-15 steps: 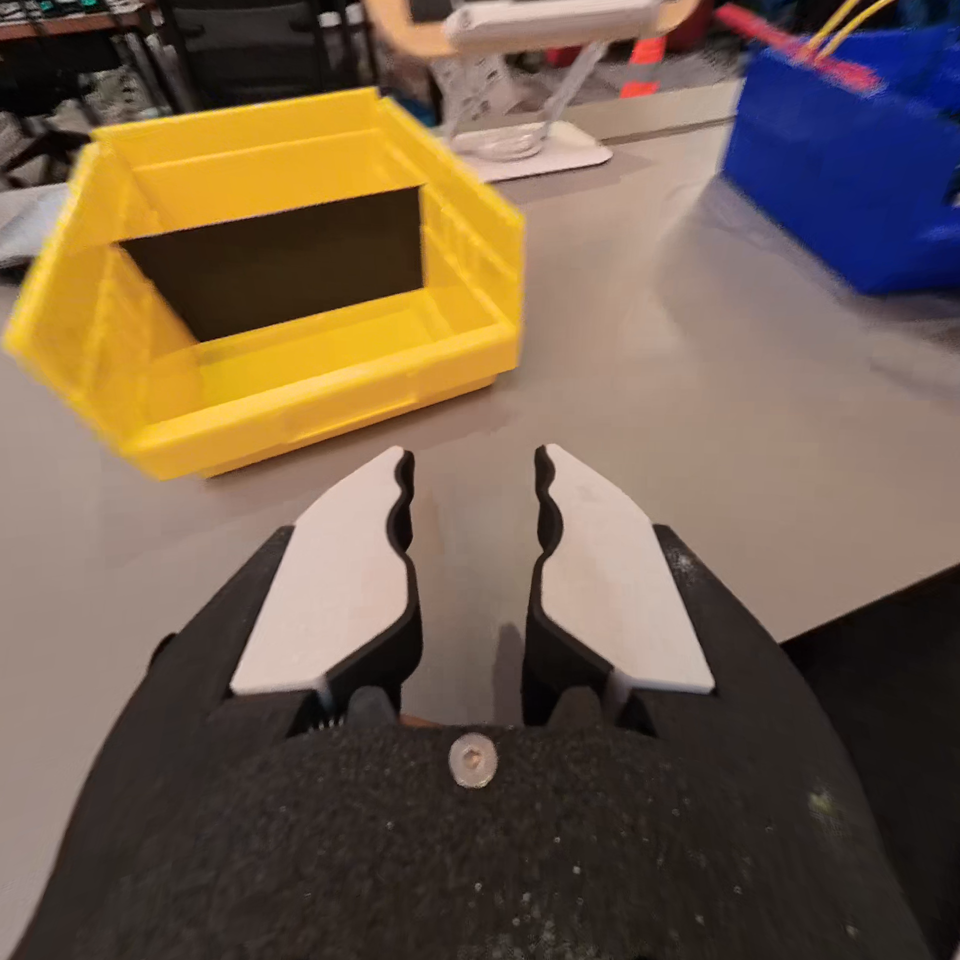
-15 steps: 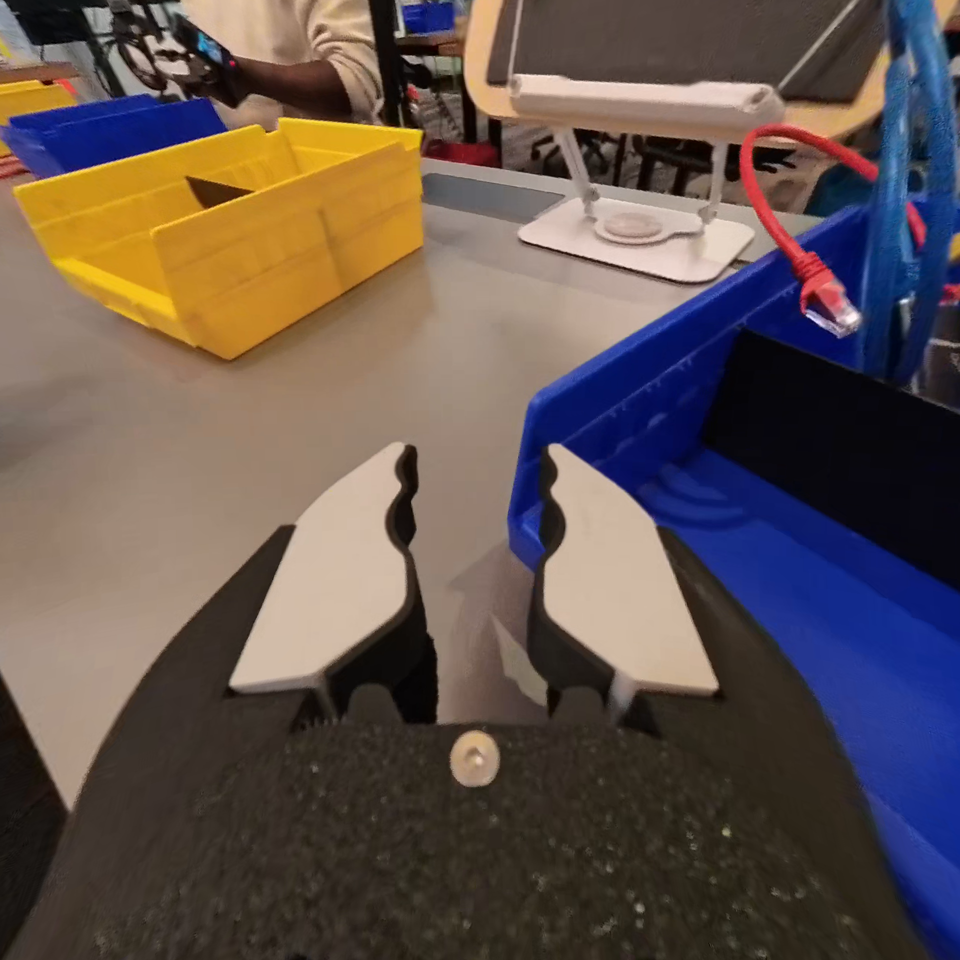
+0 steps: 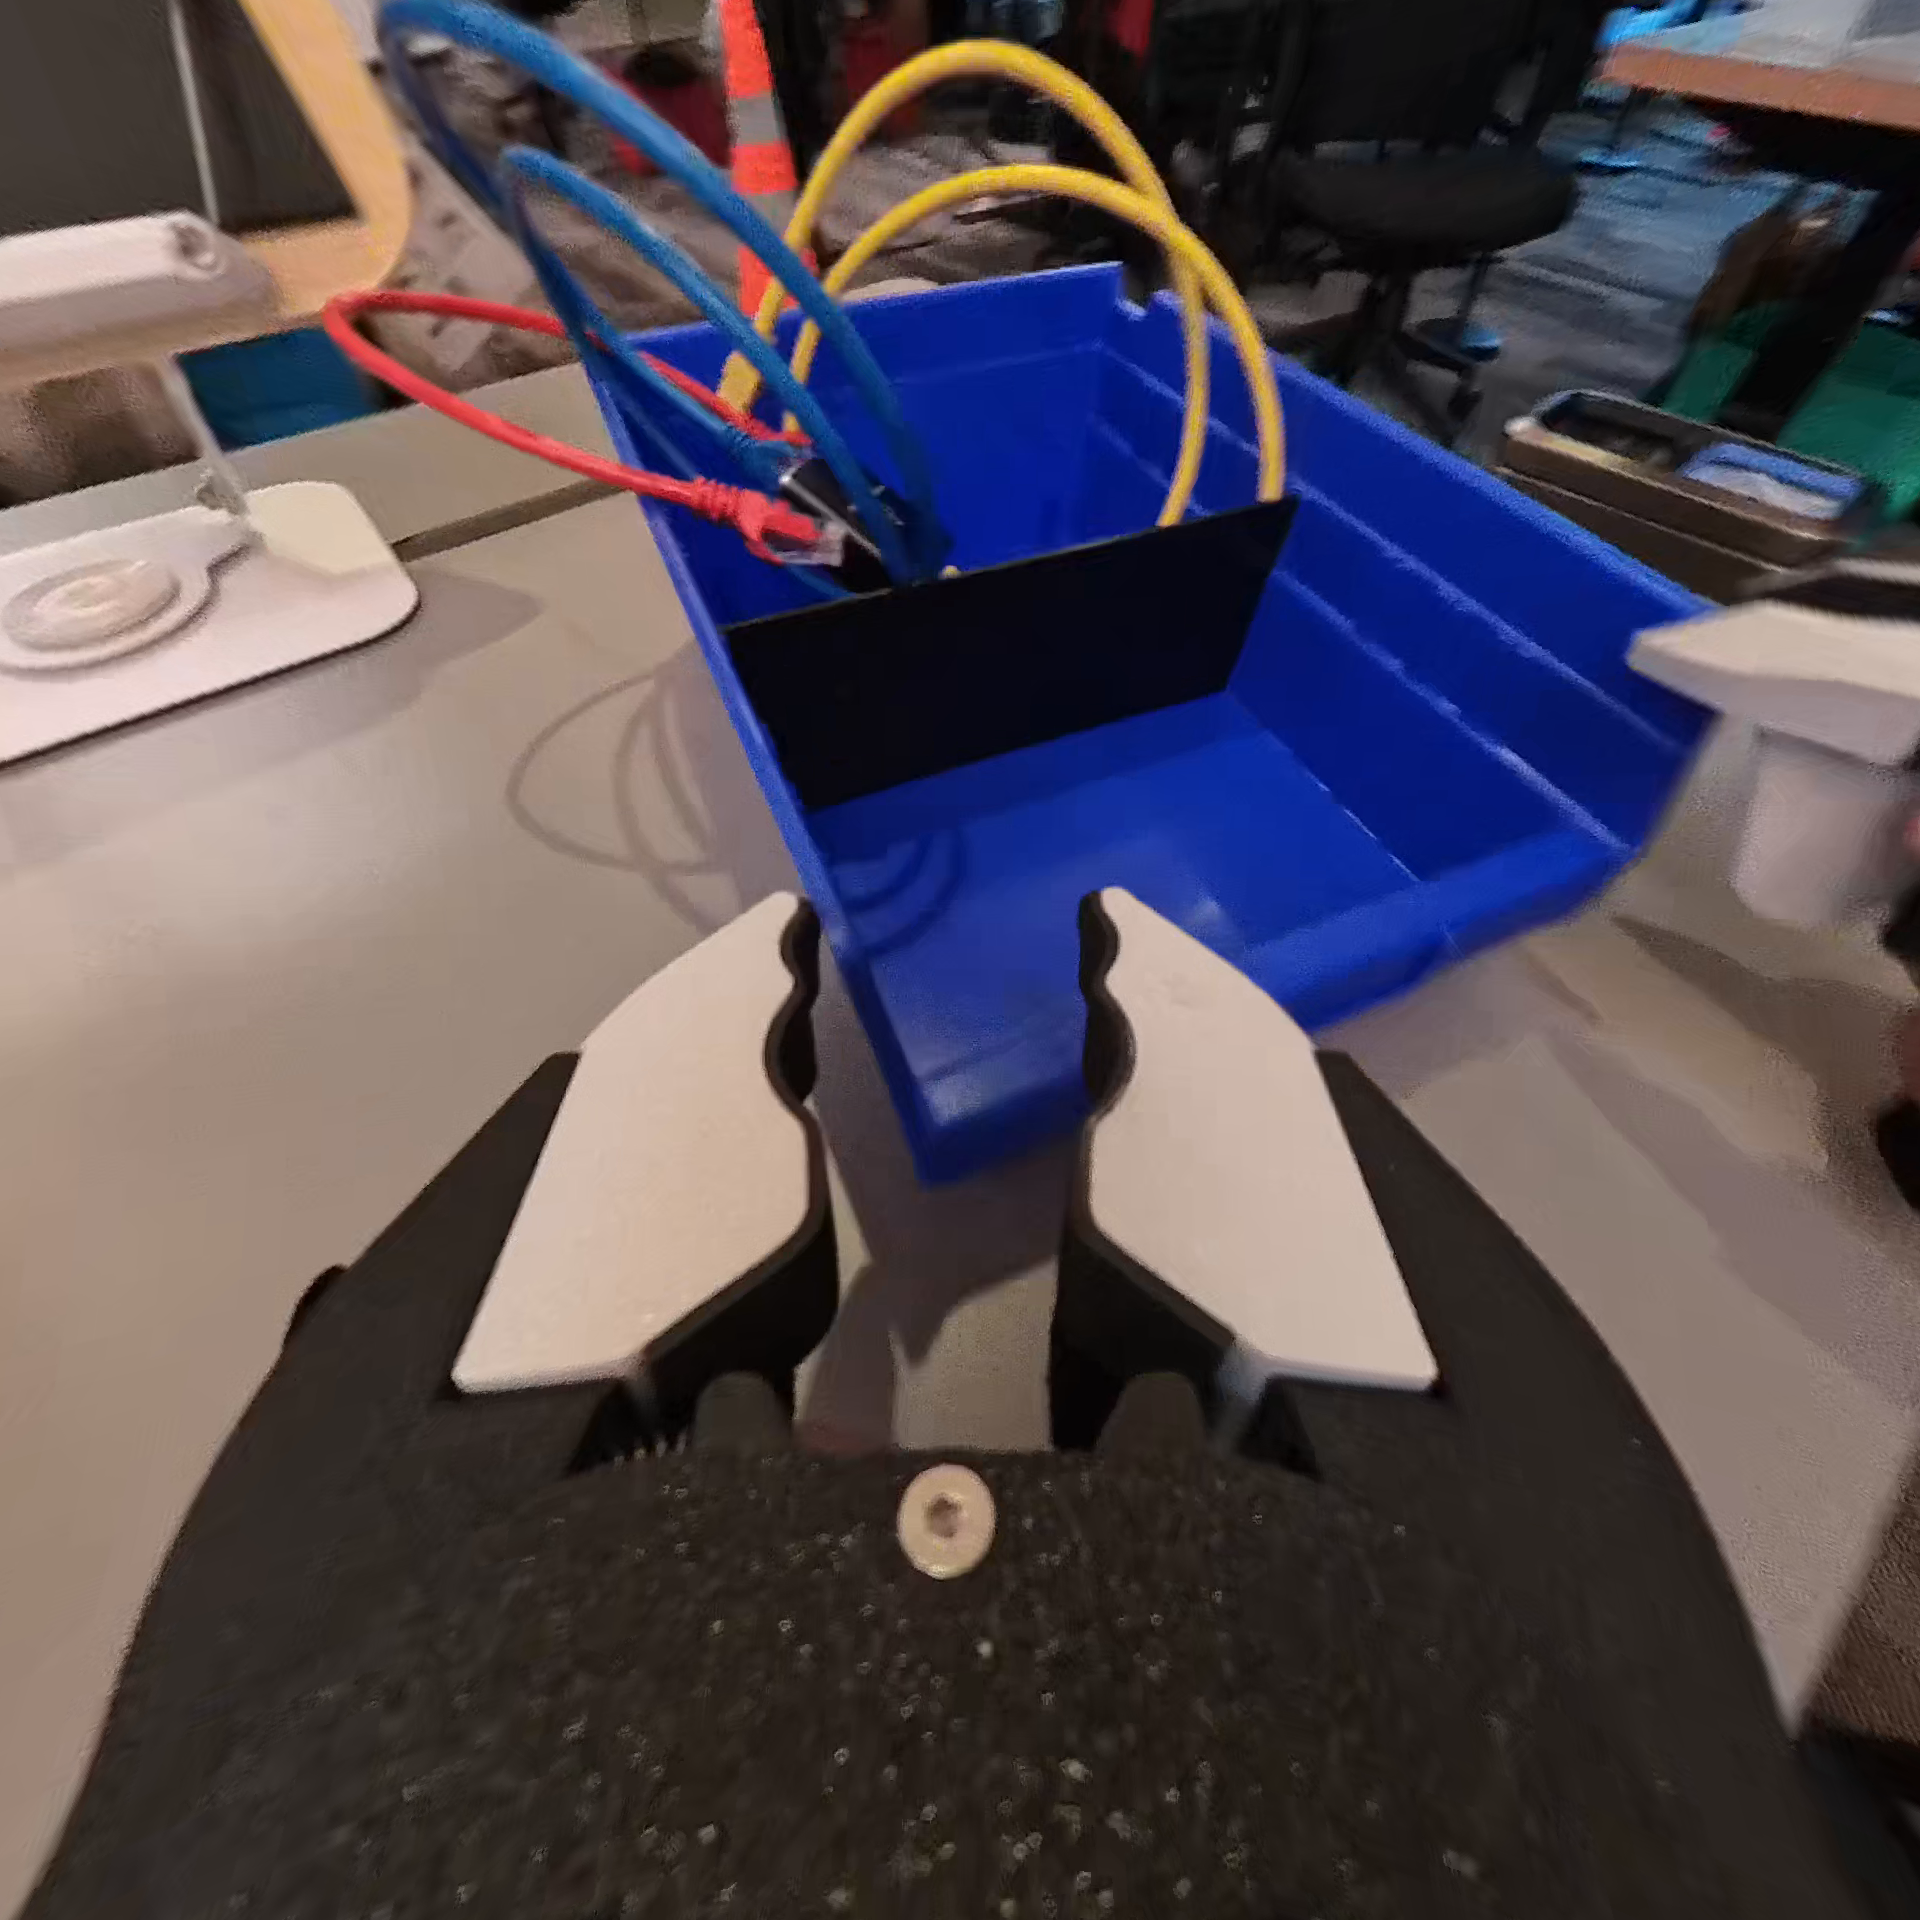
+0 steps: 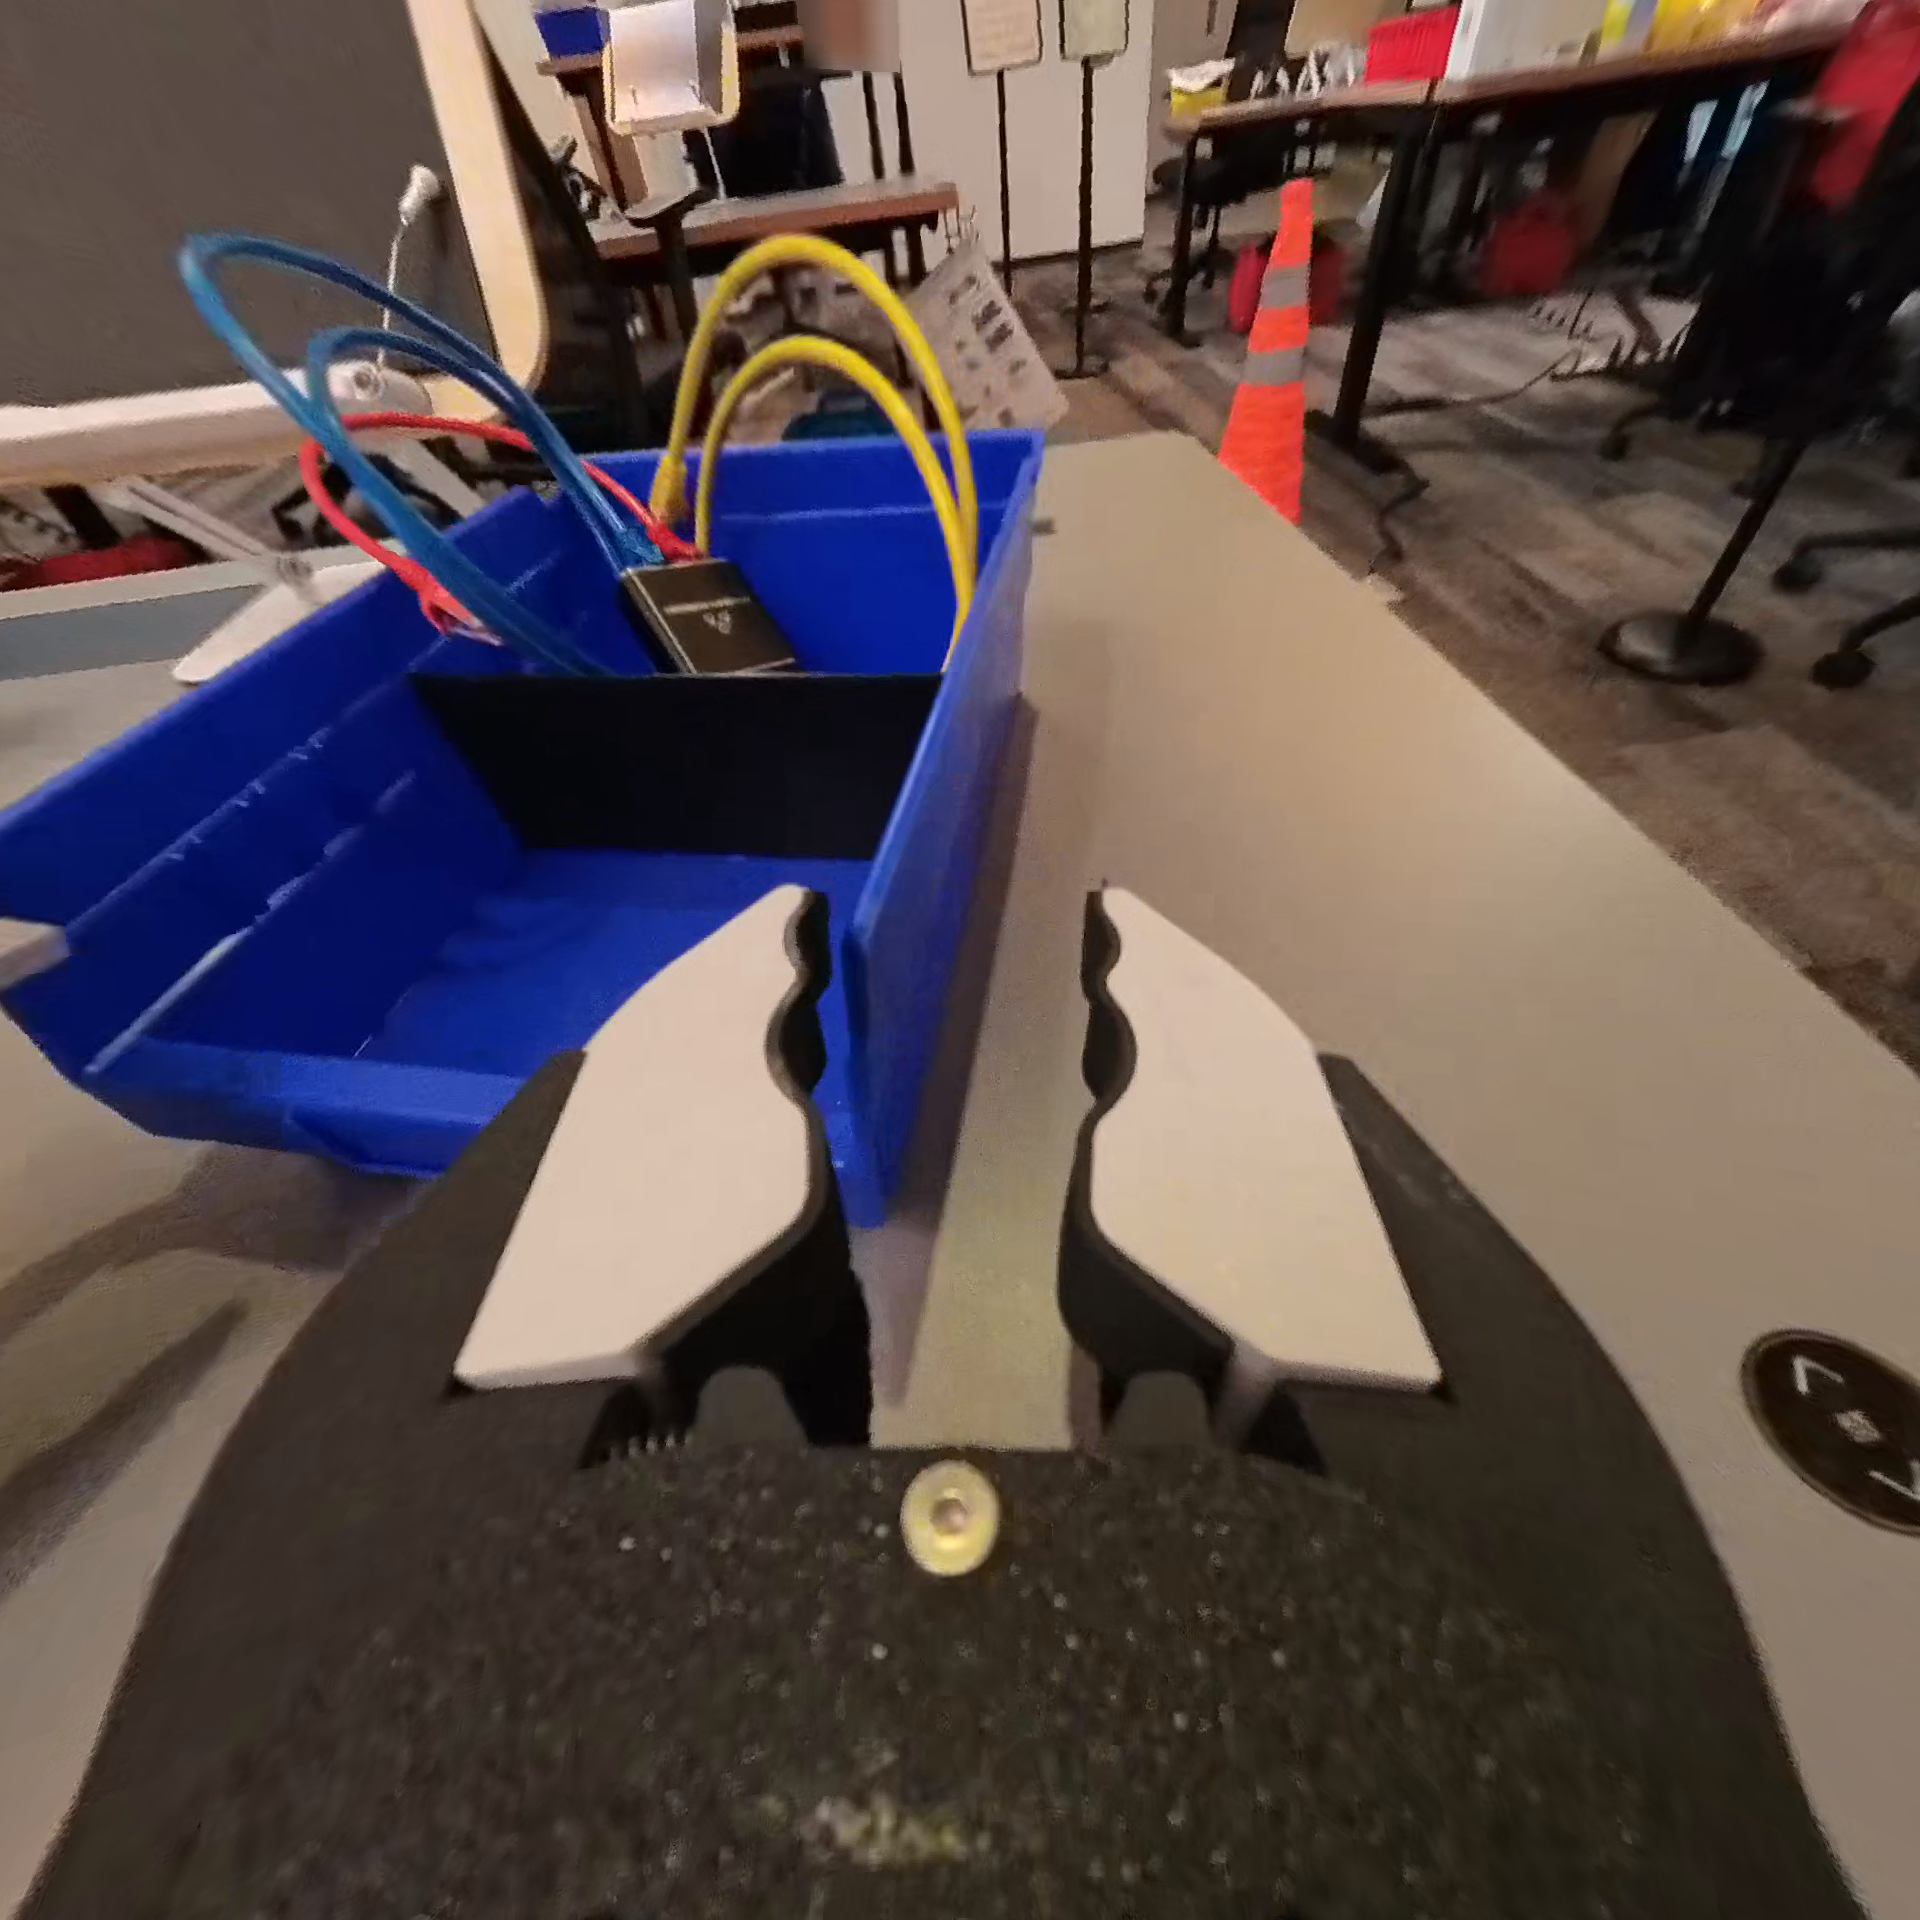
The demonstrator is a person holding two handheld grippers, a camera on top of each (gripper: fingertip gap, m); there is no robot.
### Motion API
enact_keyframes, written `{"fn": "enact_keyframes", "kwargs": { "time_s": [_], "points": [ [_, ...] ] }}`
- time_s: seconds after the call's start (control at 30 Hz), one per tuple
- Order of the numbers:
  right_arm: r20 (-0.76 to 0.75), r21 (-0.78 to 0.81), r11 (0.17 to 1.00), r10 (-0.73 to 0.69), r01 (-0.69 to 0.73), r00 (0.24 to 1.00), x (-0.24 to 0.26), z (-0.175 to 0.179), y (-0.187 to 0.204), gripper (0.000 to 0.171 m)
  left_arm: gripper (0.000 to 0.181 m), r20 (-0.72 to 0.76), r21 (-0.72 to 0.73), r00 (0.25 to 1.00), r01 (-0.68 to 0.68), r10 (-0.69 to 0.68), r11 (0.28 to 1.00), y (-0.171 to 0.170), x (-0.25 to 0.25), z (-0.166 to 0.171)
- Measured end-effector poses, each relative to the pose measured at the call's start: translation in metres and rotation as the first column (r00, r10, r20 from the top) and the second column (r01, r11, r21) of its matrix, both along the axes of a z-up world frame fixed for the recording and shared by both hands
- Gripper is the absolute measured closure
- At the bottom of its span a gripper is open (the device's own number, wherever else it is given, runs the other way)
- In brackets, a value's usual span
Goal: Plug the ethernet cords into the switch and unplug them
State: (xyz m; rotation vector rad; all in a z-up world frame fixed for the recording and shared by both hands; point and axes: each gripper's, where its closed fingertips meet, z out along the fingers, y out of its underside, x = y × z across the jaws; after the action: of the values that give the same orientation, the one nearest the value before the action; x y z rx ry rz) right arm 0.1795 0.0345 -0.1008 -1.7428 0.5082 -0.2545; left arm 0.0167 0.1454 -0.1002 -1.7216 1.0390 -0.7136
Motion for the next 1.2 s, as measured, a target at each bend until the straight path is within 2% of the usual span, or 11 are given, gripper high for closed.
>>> {"fn": "enact_keyframes", "kwargs": {
  "time_s": [0.1,0.13,0.17,0.3,0.43,0.57,0.73,0.9,0.97,1.07,1.2],
  "points": [
    [-0.073,-0.064,0.996,0.05,-0.055,0.996,0.001,-0.02,0.019,0.131,0.149,-0.035,0.006,0.995,-0.091,0.092,0.996,0.022,0.016,-0.011],
    [-0.087,-0.112,0.992,0.056,-0.065,0.995,-0.001,-0.028,0.024,0.15,0.158,-0.088,0.003,0.989,-0.119,0.119,0.993,0.029,0.016,-0.021],
    [-0.109,-0.125,0.989,0.071,-0.084,0.992,-0.005,-0.033,0.031,0.157,0.162,-0.13,-0.032,0.984,-0.126,0.12,0.992,0.031,0.016,-0.03],
    [-0.116,-0.147,0.989,0.016,-0.033,0.993,-0.007,-0.029,0.036,0.164,0.176,-0.149,-0.087,0.975,-0.179,0.165,0.98,0.042,0.01,-0.035],
    [-0.051,-0.105,0.994,0.033,-0.038,0.998,-0.035,-0.007,0.051,0.166,0.176,-0.078,-0.128,0.968,-0.248,0.24,0.96,0.048,-0.027,-0.029],
    [-0.021,-0.051,0.99,0.132,-0.133,0.991,-0.094,0.009,0.087,0.166,0.176,-0.047,-0.054,0.938,-0.347,0.345,0.936,0.068,-0.098,-0.01],
    [-0.059,-0.067,0.96,0.268,-0.271,0.962,-0.162,0.002,0.144,0.166,0.175,-0.098,-0.015,0.881,-0.466,0.462,0.885,0.097,-0.178,-0.007],
    [-0.122,-0.152,0.943,0.279,-0.296,0.952,-0.183,-0.029,0.164,0.166,0.174,-0.159,-0.046,0.875,-0.47,0.458,0.882,0.112,-0.199,-0.032],
    [-0.123,-0.135,0.939,0.301,-0.316,0.946,-0.181,-0.031,0.164,0.165,0.171,-0.147,-0.039,0.887,-0.448,0.439,0.893,0.11,-0.197,-0.033],
    [-0.199,-0.067,0.909,0.391,-0.411,0.898,-0.186,-0.029,0.16,0.159,0.148,-0.117,-0.036,0.935,-0.341,0.335,0.939,0.092,-0.195,-0.028],
    [-0.207,0.049,0.86,0.507,-0.509,0.837,-0.181,-0.012,0.15,0.143,0.147,-0.058,0.052,0.929,-0.362,0.365,0.931,0.063,-0.251,-0.028]
  ]
}}
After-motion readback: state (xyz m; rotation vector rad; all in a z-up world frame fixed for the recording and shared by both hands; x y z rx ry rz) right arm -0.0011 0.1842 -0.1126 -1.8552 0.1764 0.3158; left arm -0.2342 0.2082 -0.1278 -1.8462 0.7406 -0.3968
